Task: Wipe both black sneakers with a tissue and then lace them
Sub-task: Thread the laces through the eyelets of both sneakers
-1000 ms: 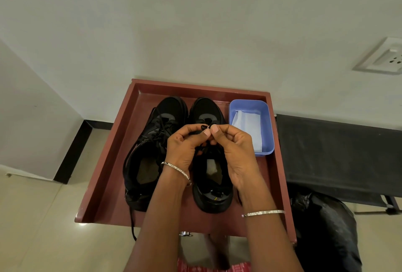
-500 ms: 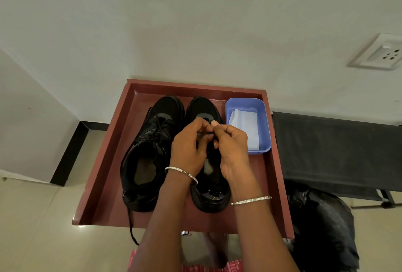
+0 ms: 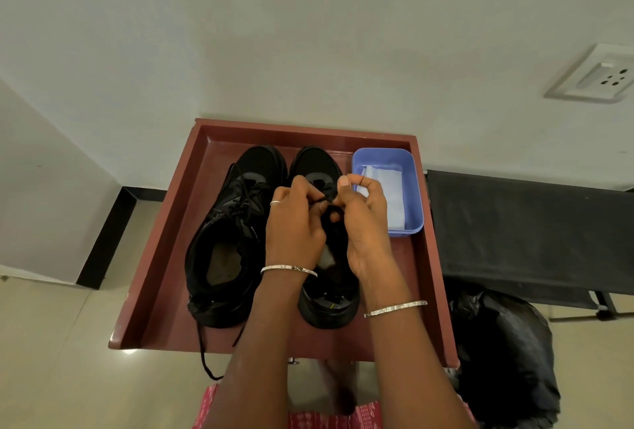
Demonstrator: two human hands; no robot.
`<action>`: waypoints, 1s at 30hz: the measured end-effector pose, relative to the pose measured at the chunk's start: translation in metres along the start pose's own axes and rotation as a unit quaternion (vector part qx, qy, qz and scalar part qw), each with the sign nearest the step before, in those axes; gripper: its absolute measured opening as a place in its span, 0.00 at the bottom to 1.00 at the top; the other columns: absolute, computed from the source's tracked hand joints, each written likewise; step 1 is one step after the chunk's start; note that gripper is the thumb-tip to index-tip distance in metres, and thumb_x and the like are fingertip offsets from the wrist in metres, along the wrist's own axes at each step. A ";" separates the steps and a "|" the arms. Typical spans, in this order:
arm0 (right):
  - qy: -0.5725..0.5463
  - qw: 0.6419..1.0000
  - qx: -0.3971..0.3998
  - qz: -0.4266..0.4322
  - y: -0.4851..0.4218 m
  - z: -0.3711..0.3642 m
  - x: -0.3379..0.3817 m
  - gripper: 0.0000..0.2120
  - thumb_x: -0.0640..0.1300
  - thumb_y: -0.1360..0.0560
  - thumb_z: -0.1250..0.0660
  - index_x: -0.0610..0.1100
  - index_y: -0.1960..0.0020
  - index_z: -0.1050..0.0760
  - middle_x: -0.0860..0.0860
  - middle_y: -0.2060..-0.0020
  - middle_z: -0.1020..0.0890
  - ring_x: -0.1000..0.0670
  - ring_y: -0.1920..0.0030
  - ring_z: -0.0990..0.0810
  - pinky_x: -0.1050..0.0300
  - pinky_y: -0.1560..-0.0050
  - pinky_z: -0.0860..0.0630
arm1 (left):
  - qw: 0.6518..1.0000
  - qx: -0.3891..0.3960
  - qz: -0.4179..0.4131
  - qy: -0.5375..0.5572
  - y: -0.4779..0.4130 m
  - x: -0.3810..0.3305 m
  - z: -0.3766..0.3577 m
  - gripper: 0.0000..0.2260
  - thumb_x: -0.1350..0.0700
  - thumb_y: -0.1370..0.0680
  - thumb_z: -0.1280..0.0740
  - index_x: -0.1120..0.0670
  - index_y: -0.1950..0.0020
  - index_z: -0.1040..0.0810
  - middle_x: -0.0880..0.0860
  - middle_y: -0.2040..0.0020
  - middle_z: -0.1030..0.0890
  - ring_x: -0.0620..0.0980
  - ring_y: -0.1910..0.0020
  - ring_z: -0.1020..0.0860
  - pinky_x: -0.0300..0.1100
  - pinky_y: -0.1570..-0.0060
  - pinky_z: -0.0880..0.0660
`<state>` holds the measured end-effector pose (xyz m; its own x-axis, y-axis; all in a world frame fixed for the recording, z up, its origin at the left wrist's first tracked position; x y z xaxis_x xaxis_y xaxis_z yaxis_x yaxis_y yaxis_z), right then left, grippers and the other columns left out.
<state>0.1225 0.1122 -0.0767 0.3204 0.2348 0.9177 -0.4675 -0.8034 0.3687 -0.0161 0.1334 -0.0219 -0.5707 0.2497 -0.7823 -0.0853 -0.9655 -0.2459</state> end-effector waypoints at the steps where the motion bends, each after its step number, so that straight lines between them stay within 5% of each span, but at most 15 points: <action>1: 0.009 1.000 0.017 0.019 0.001 -0.003 0.005 0.07 0.46 0.19 0.34 0.48 0.41 0.26 0.49 0.63 0.22 0.54 0.63 0.23 0.59 0.59 0.24 | 0.999 0.007 0.019 0.045 0.000 0.005 -0.001 0.06 0.65 0.22 0.33 0.54 0.52 0.27 0.51 0.57 0.22 0.49 0.56 0.25 0.34 0.61 0.29; 5: 0.040 0.997 0.040 0.054 0.005 -0.008 0.015 0.05 0.45 0.18 0.36 0.47 0.43 0.25 0.50 0.63 0.22 0.53 0.59 0.23 0.57 0.56 0.24 | 0.968 0.048 0.154 0.195 0.003 0.030 -0.012 0.05 0.59 0.24 0.31 0.52 0.56 0.27 0.52 0.61 0.21 0.55 0.62 0.22 0.53 0.57 0.24; 9: 0.091 0.992 0.035 0.085 0.007 -0.007 0.020 0.04 0.45 0.20 0.35 0.48 0.49 0.21 0.52 0.58 0.19 0.52 0.53 0.20 0.51 0.48 0.20 | 0.922 0.062 0.235 0.301 0.006 0.040 -0.022 0.06 0.61 0.22 0.33 0.54 0.57 0.27 0.57 0.62 0.20 0.54 0.61 0.22 0.53 0.52 0.24; 13: 0.160 0.978 -0.013 0.134 0.013 0.012 0.032 0.05 0.50 0.24 0.29 0.49 0.55 0.20 0.54 0.58 0.16 0.50 0.52 0.18 0.42 0.45 0.20 | 0.872 0.060 0.289 0.391 0.010 0.044 -0.028 0.09 0.68 0.20 0.36 0.58 0.58 0.27 0.50 0.69 0.19 0.45 0.68 0.21 0.43 0.56 0.24; 18: 0.290 0.935 0.022 0.201 0.040 0.011 0.043 0.13 0.57 0.31 0.23 0.49 0.56 0.18 0.55 0.60 0.17 0.54 0.55 0.19 0.53 0.52 0.20 | 0.827 0.046 0.350 0.438 0.015 0.051 -0.033 0.07 0.67 0.22 0.33 0.59 0.58 0.25 0.54 0.66 0.22 0.49 0.66 0.23 0.45 0.58 0.24; 22: 0.336 0.909 -0.001 0.248 0.041 0.004 0.050 0.06 0.49 0.28 0.24 0.47 0.56 0.17 0.55 0.60 0.17 0.55 0.57 0.20 0.54 0.52 0.21 | 0.818 0.033 0.365 0.443 0.016 0.052 -0.030 0.08 0.67 0.23 0.31 0.59 0.60 0.23 0.55 0.66 0.21 0.49 0.67 0.23 0.42 0.62 0.22; 26: 0.307 0.927 0.004 0.217 0.041 0.007 0.039 0.05 0.48 0.23 0.28 0.47 0.55 0.20 0.54 0.58 0.18 0.55 0.55 0.21 0.60 0.54 0.23 | 0.794 -0.005 0.394 0.463 0.022 0.059 -0.026 0.06 0.68 0.24 0.31 0.60 0.58 0.21 0.55 0.61 0.15 0.48 0.62 0.16 0.41 0.59 0.18; 30: 0.150 0.982 -0.011 0.113 0.041 0.018 0.017 0.07 0.47 0.20 0.33 0.45 0.54 0.21 0.51 0.56 0.16 0.52 0.59 0.20 0.50 0.49 0.20 | 0.789 -0.030 0.425 0.443 0.028 0.069 -0.029 0.04 0.68 0.23 0.31 0.60 0.55 0.21 0.54 0.60 0.15 0.46 0.63 0.17 0.37 0.63 0.21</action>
<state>0.1236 0.0736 -0.0491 -0.0496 0.2045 0.9776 -0.5176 -0.8424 0.1500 -0.0342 0.1257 -0.0993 0.3963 -0.5073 -0.7653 0.0742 -0.8131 0.5774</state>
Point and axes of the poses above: each hand's wrist, its own y-axis away from the middle knuckle, its own z-axis out of the back of the hand, x = y × z, the point moved 10 cm from there along -y, towards the middle knuckle
